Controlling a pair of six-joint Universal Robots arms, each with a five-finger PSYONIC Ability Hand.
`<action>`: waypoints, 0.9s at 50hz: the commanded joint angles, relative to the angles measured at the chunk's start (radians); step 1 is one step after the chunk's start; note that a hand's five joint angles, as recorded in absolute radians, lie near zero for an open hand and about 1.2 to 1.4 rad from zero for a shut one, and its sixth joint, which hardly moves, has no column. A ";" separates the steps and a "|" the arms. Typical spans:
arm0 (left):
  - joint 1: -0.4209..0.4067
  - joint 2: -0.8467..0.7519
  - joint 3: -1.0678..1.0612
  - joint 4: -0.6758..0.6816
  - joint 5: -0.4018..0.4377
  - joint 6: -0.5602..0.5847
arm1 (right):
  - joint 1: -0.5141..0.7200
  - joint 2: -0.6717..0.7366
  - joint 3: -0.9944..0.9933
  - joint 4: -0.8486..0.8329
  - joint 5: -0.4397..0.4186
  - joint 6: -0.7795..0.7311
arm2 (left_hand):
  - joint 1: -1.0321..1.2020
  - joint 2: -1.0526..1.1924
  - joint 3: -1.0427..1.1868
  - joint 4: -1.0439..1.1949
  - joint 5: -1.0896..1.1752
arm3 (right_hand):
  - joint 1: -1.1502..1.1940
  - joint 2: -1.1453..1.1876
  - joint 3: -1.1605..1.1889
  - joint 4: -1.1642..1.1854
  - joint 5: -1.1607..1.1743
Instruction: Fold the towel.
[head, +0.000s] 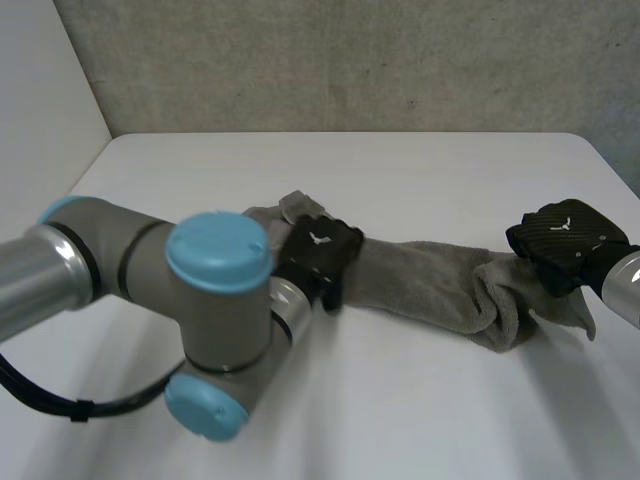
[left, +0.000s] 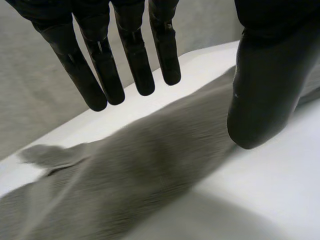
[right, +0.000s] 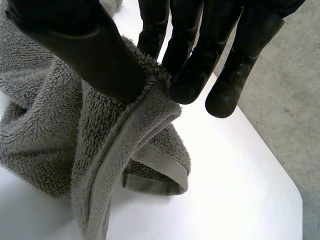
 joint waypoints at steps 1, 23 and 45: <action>0.139 -0.034 0.039 0.003 0.000 0.160 | 0.005 0.003 0.010 0.000 0.000 -0.022 | -0.077 -0.078 -0.076 -0.075 -0.256 | 0.051 0.069 0.042 0.044 0.050; 0.322 -0.173 0.133 0.000 0.001 0.265 | 0.009 0.020 0.015 -0.008 0.000 -0.024 | -0.127 -0.128 -0.126 -0.125 -0.306 | 0.051 0.069 0.042 0.044 0.050; 0.326 -0.229 0.148 0.000 0.006 0.285 | 0.006 0.041 0.015 -0.010 0.003 -0.025 | 0.180 0.179 0.181 0.182 0.001 | 0.051 0.069 0.042 0.044 0.050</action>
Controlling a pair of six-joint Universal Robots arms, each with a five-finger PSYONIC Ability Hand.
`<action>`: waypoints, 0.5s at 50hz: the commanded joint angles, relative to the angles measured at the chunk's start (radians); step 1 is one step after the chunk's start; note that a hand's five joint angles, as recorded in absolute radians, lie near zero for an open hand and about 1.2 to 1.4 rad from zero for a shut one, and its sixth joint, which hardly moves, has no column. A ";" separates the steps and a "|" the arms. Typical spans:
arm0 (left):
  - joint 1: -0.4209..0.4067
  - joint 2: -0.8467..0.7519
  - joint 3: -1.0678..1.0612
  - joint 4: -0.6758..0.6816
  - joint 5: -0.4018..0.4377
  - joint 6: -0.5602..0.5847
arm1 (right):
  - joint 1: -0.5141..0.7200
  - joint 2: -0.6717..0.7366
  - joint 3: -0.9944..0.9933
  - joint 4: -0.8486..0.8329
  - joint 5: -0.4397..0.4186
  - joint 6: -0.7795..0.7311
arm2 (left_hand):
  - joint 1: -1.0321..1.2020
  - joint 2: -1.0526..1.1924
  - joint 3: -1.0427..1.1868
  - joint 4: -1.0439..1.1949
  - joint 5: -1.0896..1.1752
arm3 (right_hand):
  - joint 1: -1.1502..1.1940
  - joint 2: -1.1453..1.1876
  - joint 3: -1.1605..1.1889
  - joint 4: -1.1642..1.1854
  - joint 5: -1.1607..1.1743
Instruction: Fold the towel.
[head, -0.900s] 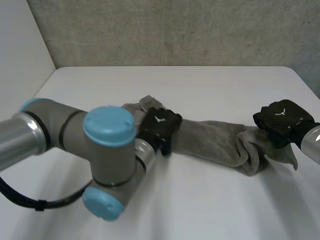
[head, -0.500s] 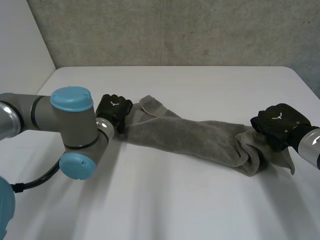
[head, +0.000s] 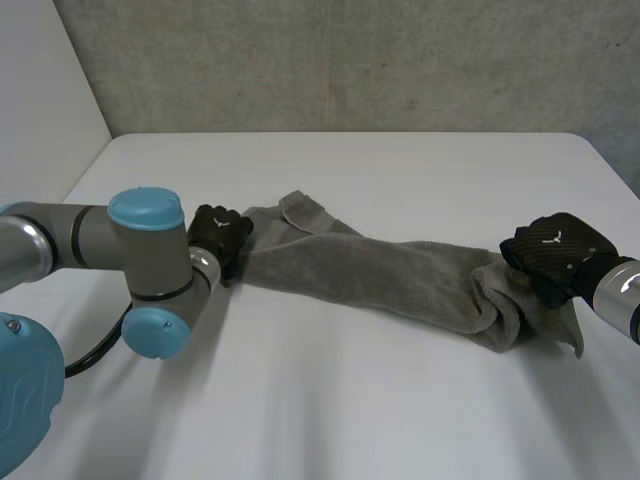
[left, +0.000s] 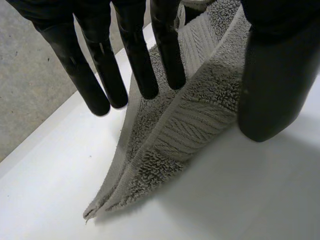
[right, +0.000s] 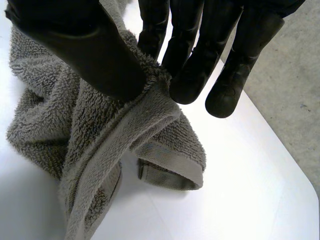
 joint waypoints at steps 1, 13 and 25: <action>0.000 -0.005 0.007 0.002 0.001 -0.002 | 0.002 0.002 0.000 0.000 0.003 0.000 | 0.283 0.281 0.283 0.279 0.104 | 0.051 0.069 0.042 0.044 0.050; 0.003 0.015 0.018 0.011 -0.002 -0.002 | 0.002 -0.002 -0.008 -0.034 0.003 0.003 | 0.633 0.631 0.633 0.629 0.455 | 0.051 0.069 0.042 0.044 0.050; 0.044 0.181 0.267 0.142 -0.008 -0.094 | 0.102 -0.069 -0.086 -0.730 0.174 0.254 | 0.633 0.631 0.633 0.629 0.455 | 0.051 0.069 0.042 0.044 0.050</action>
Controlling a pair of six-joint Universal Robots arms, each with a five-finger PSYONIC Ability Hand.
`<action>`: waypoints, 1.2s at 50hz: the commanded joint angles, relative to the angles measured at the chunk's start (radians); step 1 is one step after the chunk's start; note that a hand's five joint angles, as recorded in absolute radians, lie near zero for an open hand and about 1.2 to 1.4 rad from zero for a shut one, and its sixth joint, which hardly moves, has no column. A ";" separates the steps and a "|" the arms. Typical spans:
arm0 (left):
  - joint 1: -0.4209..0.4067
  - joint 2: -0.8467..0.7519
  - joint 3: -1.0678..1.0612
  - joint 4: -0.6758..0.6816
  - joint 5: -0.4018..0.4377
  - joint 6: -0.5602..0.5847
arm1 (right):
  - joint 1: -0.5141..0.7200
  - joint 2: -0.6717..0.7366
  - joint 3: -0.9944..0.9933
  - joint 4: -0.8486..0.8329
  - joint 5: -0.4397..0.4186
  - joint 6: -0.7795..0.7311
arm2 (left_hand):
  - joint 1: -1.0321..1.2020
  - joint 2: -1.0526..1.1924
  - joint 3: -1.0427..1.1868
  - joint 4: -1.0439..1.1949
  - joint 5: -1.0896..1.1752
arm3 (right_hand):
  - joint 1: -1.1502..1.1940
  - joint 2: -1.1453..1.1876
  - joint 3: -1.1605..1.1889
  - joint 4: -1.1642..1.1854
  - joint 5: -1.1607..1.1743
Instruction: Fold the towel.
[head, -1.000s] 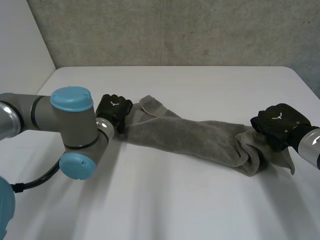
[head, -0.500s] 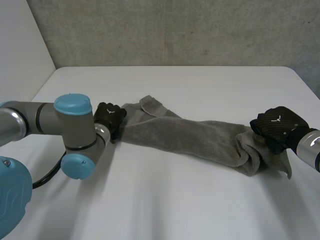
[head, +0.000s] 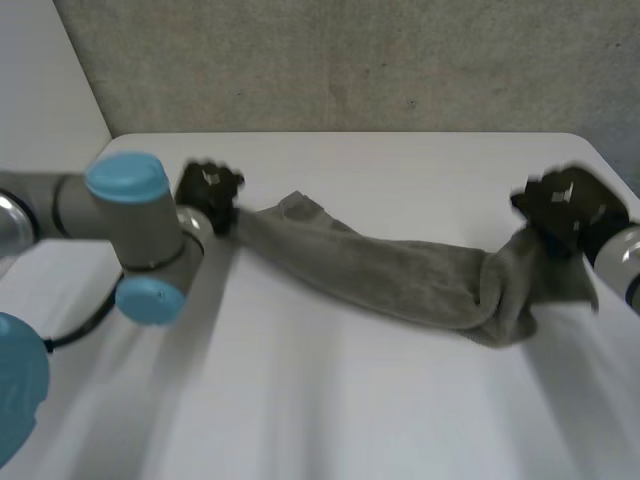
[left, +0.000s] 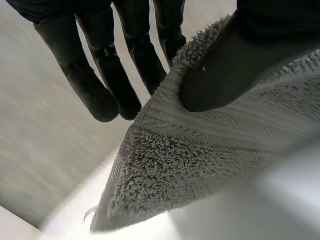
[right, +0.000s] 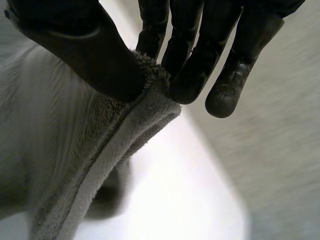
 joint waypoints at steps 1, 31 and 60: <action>0.022 0.132 0.141 0.097 -0.005 -0.082 | 0.076 -0.061 -0.032 -0.482 0.137 0.192 | -0.078 -0.111 -0.146 -0.122 -0.267 | 0.051 0.069 0.041 0.044 0.050; 0.079 0.368 -0.466 -0.046 0.077 -0.219 | 0.004 0.016 0.142 0.123 -0.090 -0.187 | -0.078 -0.111 -0.146 -0.122 -0.267 | 0.051 0.069 0.041 0.044 0.050; 0.122 0.626 -0.658 -0.041 0.135 -0.225 | -0.404 -0.265 0.231 0.896 -0.269 -0.759 | -0.078 -0.111 -0.146 -0.122 -0.267 | -0.932 -0.914 -0.941 -0.938 -0.933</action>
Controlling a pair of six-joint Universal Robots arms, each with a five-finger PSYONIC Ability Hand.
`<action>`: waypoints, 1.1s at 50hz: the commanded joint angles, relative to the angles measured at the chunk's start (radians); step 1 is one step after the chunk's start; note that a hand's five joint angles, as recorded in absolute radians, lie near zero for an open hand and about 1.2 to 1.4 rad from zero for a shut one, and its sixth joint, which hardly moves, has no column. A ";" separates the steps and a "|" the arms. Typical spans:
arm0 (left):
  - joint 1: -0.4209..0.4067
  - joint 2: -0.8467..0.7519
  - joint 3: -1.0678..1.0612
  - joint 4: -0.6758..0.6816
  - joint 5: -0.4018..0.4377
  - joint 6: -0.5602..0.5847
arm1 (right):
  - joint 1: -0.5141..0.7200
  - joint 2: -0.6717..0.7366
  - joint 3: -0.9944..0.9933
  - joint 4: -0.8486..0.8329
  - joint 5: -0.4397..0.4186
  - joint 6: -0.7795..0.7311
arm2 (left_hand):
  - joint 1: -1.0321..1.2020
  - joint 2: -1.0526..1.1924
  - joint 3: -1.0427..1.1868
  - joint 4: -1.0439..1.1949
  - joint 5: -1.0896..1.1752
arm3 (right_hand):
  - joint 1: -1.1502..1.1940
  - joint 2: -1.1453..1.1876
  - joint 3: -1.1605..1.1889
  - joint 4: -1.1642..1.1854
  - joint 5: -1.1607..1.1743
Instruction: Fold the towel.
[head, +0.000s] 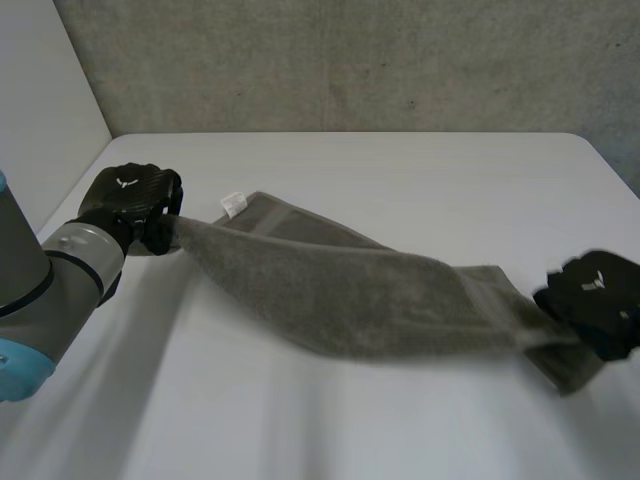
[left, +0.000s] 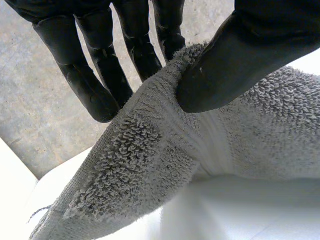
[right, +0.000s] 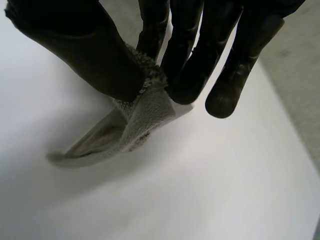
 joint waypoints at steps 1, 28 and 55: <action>-0.011 0.020 -0.019 0.001 0.017 -0.001 | -0.159 -0.016 0.000 0.315 -0.071 -0.314 | -0.079 -0.129 -0.152 -0.123 -0.268 | -0.917 -0.909 -0.915 -0.914 -0.915; -0.031 0.031 -0.005 0.001 0.017 -0.006 | 0.473 0.596 -0.672 -0.097 0.194 0.736 | -0.079 -0.129 -0.152 -0.123 -0.268 | -0.981 -0.973 -0.980 -0.978 -0.979; -0.039 0.028 -0.005 0.020 0.017 -0.008 | 0.545 0.904 -0.908 -0.132 0.333 0.797 | -0.079 -0.129 -0.152 -0.123 -0.268 | -0.221 -0.213 -0.220 -0.218 -0.219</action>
